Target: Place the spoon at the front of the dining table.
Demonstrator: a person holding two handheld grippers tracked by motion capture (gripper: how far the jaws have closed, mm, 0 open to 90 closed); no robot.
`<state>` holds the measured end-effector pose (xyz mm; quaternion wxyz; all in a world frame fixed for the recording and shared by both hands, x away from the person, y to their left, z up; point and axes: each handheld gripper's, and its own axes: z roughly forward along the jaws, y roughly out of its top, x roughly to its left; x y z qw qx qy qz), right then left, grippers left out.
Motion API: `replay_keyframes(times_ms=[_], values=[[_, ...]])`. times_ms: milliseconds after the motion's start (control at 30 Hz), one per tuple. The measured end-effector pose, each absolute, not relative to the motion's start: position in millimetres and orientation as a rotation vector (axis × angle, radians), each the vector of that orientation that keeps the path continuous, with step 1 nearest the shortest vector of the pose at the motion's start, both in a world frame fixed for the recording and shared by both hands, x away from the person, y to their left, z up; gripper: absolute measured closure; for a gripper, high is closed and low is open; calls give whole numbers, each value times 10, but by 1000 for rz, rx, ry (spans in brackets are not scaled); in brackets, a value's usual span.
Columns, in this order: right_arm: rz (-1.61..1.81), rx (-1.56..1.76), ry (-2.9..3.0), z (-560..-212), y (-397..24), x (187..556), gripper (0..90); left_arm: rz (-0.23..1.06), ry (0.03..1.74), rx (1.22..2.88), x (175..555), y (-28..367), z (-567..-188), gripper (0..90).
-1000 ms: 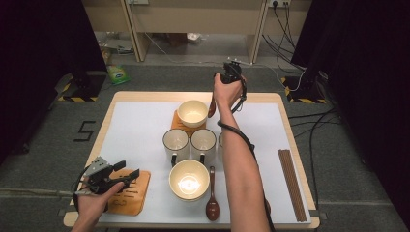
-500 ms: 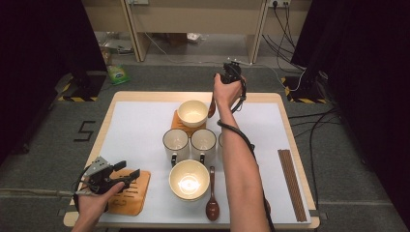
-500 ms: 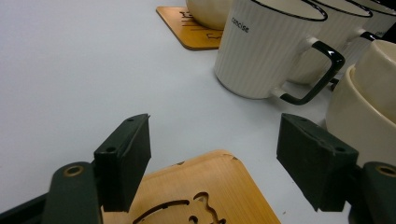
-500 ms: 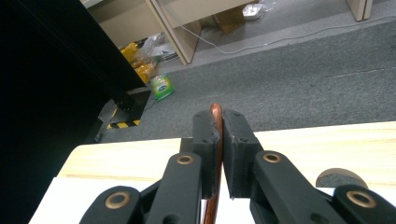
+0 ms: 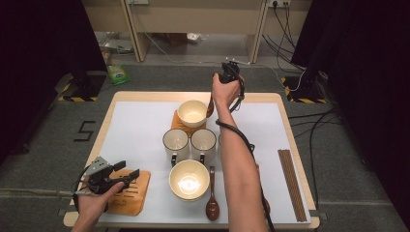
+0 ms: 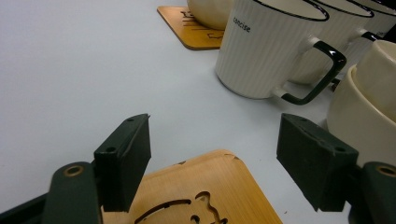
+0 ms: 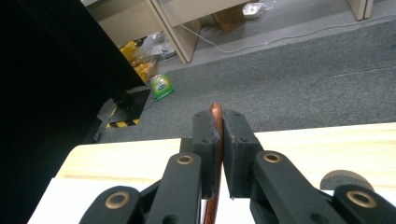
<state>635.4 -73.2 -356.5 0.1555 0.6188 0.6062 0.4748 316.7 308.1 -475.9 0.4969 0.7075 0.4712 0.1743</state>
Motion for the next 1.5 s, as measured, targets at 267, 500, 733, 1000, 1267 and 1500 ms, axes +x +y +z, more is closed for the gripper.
replay_keyframes(times_ms=[267, 500, 733, 1000, 1267, 1500], values=[[1352, 1772, 1740, -3569, -703, 6374, 841, 420, 1141, 1713, 3168, 3081, -4762, 254], [1348, 1777, 1735, -3566, -702, 6377, 841, 420, 1141, 1712, 3167, 3080, -4763, 254], [1349, 1783, 1732, -3563, -707, 6375, 841, 419, 1140, 1713, 3167, 3078, -4762, 253], [1346, 1783, 1729, -3562, -703, 6375, 841, 419, 1143, 1714, 3168, 3080, -4767, 253], [1340, 1784, 1727, -3566, -715, 6376, 840, 418, 1143, 1715, 3169, 3078, -4772, 253], [1337, 1782, 1728, -3560, -715, 6375, 841, 420, 1144, 1713, 3167, 3080, -4767, 253]])
